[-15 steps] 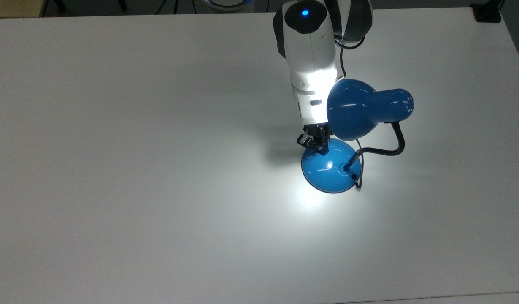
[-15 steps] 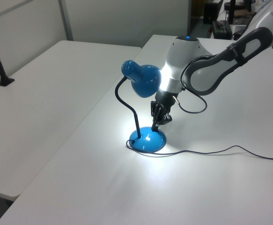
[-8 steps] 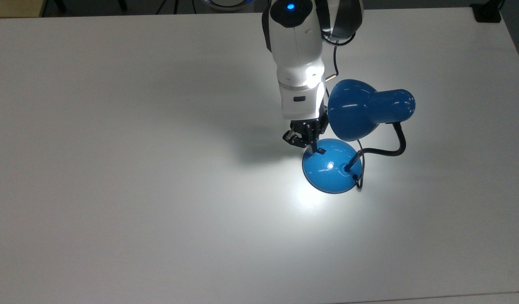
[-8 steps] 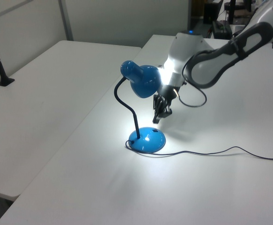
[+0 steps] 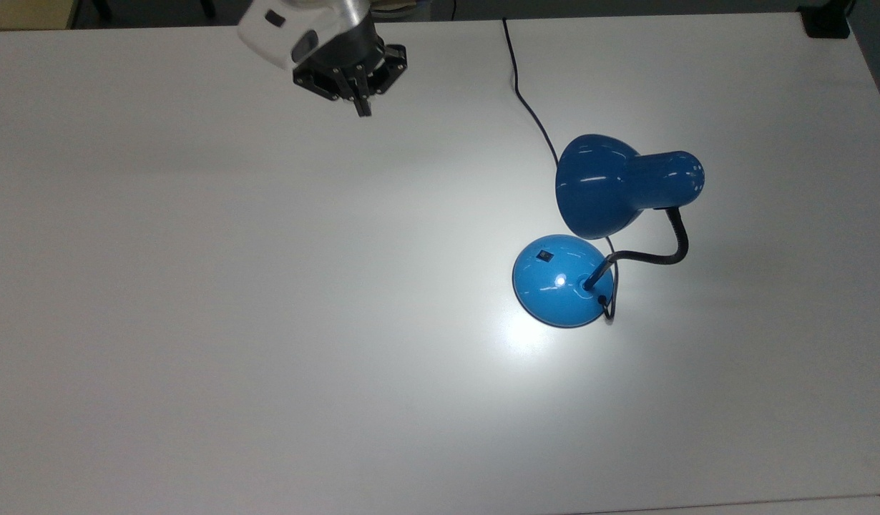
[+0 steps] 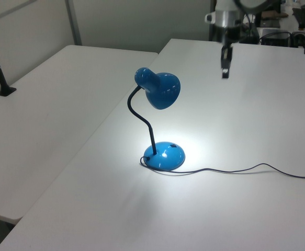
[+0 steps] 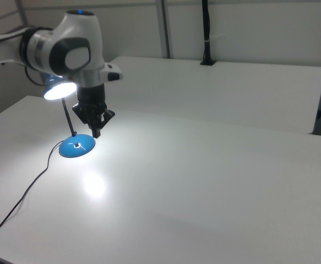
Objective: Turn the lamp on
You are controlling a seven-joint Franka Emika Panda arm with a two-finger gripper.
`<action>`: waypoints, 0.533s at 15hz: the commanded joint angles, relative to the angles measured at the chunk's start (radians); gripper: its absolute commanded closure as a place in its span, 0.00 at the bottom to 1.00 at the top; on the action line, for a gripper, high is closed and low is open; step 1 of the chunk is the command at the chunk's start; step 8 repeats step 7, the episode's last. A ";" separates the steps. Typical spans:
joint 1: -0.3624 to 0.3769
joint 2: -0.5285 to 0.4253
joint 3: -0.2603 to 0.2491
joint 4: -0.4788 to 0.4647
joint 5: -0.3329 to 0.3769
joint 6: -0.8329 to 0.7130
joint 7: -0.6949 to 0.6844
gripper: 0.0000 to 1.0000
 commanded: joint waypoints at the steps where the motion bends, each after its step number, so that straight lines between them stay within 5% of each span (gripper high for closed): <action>1: -0.065 -0.019 0.018 0.089 -0.039 -0.091 0.103 0.00; 8: -0.074 -0.020 -0.027 0.164 -0.045 -0.190 0.150 0.00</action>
